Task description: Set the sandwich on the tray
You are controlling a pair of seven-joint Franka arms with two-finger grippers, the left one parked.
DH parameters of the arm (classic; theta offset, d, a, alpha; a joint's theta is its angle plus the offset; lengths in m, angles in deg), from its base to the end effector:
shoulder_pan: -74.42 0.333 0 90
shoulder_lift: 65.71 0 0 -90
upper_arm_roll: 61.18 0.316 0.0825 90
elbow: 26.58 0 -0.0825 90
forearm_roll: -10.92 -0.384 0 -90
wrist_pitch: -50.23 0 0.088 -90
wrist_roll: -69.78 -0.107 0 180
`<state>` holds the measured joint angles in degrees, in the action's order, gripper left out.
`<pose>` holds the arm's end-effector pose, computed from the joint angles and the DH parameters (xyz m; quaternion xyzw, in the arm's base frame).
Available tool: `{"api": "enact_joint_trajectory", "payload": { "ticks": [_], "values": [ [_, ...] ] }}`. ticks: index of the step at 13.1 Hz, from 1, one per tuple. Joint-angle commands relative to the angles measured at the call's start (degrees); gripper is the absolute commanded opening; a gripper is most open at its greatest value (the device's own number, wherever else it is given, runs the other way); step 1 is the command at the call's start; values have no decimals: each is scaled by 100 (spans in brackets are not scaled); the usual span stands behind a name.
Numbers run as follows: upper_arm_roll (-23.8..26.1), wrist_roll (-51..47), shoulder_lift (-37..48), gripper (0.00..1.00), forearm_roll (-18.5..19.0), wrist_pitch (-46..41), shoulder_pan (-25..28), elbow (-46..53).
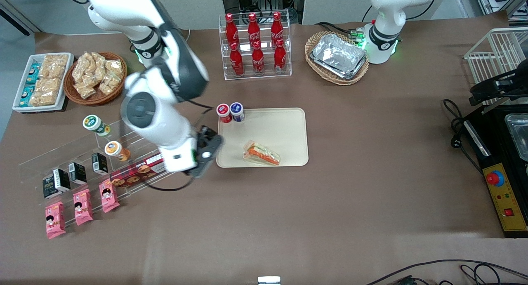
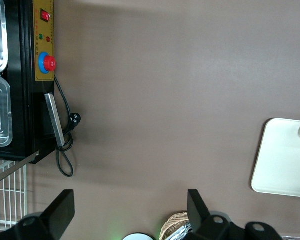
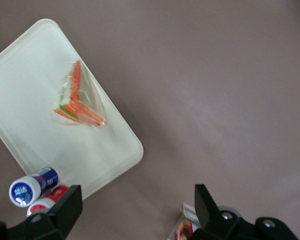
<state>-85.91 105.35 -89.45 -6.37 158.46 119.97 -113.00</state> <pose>0.6054 0.2981 0.4452 -0.8938 -0.4445 -0.0108 0.0579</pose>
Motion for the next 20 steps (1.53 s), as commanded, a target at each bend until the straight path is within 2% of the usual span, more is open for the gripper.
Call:
{"api": "enact_joint_trajectory", "payload": {
  "ticks": [1,4,6,9,10,12,18,20],
  "values": [
    [-575,-262,510,100,-46,-443,51,-103],
    [-1532,-367,844,100,182,-900,51,-85],
    [-2016,-367,907,100,200,-1049,60,-50],
    [-2133,-367,959,100,910,-1191,16,20],
    [-2089,-367,1029,100,964,-1243,-193,20],
    [-1775,-332,1039,100,930,-1331,-816,47],
    [562,-358,1065,100,982,-1471,-3390,293],
    [968,-367,1083,100,1113,-1630,-3850,302]
  ]
}}
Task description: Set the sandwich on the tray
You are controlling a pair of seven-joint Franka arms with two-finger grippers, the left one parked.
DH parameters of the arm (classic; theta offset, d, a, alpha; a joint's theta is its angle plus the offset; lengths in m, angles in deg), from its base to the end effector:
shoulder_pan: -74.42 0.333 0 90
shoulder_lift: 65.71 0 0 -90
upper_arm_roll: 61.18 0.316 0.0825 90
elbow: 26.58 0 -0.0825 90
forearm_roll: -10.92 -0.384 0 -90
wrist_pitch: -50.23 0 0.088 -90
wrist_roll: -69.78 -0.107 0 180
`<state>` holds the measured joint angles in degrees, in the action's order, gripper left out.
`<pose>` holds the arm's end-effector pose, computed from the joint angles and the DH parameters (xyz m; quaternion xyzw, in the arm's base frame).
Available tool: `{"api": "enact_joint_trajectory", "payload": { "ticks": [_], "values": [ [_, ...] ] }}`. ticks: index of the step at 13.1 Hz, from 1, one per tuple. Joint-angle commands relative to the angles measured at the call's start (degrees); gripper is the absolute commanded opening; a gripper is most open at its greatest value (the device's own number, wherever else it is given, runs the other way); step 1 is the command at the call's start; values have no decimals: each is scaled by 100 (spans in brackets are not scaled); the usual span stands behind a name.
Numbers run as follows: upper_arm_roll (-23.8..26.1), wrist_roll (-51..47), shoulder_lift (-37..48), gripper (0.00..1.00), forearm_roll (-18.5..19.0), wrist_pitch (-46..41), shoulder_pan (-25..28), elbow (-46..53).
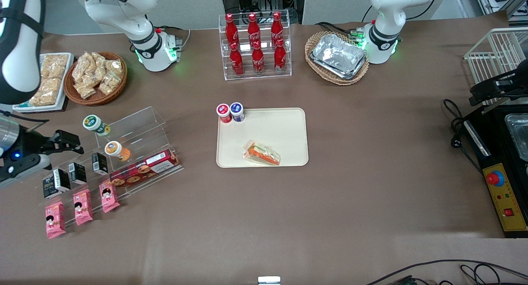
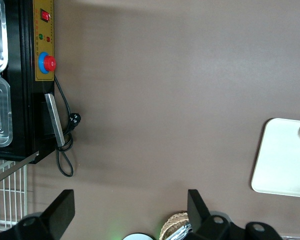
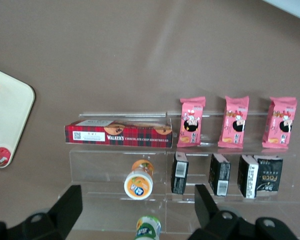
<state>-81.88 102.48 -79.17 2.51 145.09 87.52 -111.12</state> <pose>0.6238 -0.0451 0.5460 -0.9763 -0.2133 0.0077 0.0366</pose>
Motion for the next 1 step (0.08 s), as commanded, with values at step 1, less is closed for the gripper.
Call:
{"api": "enact_joint_trajectory", "payload": {
  "ticks": [1],
  "values": [
    [654,-80,55,100,244,-293,-719,113]
  ]
}}
